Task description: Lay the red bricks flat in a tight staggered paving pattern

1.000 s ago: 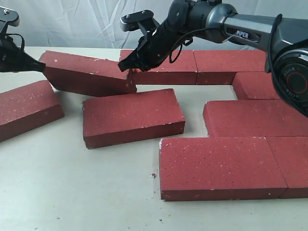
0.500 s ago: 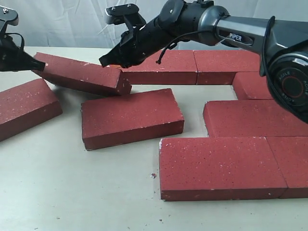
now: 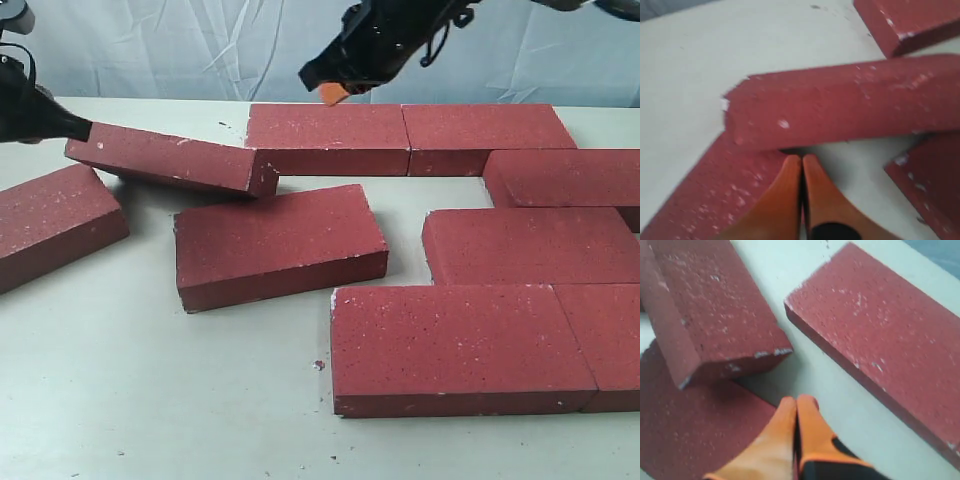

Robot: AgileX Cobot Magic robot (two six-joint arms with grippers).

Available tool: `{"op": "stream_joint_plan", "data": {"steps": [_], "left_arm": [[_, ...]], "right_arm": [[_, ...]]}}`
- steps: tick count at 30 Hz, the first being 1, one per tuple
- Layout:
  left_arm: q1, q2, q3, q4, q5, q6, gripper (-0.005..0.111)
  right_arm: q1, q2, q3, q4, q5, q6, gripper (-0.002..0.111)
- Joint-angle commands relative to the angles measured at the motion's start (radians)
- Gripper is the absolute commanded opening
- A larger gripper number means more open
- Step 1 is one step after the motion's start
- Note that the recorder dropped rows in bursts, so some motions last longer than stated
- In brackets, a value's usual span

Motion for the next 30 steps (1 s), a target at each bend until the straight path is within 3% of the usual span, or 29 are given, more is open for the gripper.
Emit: {"op": "stream_joint_plan", "data": {"steps": [1,5,13,17,22,30], "left_arm": [[0.003,0.001,0.005,0.071,0.275,0.001,0.0],[0.003,0.043,0.044,0.02,0.349,0.119,0.0],[0.0,0.2,0.057,-0.108,0.325,0.161,0.0],[-0.043,0.257,0.021,-0.111,0.327,0.161,0.0],[-0.123,0.314,-0.011,-0.109,0.309,0.161,0.0],[-0.197,0.347,-0.049,-0.131,0.231,0.15,0.0]], "right_arm": [[-0.02,-0.141,0.268,-0.015,-0.111,-0.033,-0.001],[-0.018,-0.219,0.48,0.069,-0.209,-0.165,-0.001],[-0.018,-0.218,0.59,0.084,-0.251,-0.303,-0.001],[-0.012,-0.218,0.593,0.142,-0.205,-0.334,-0.001],[0.016,-0.203,0.593,0.177,-0.07,-0.588,-0.001],[0.017,-0.126,0.593,0.22,-0.143,-0.648,-0.001]]}}
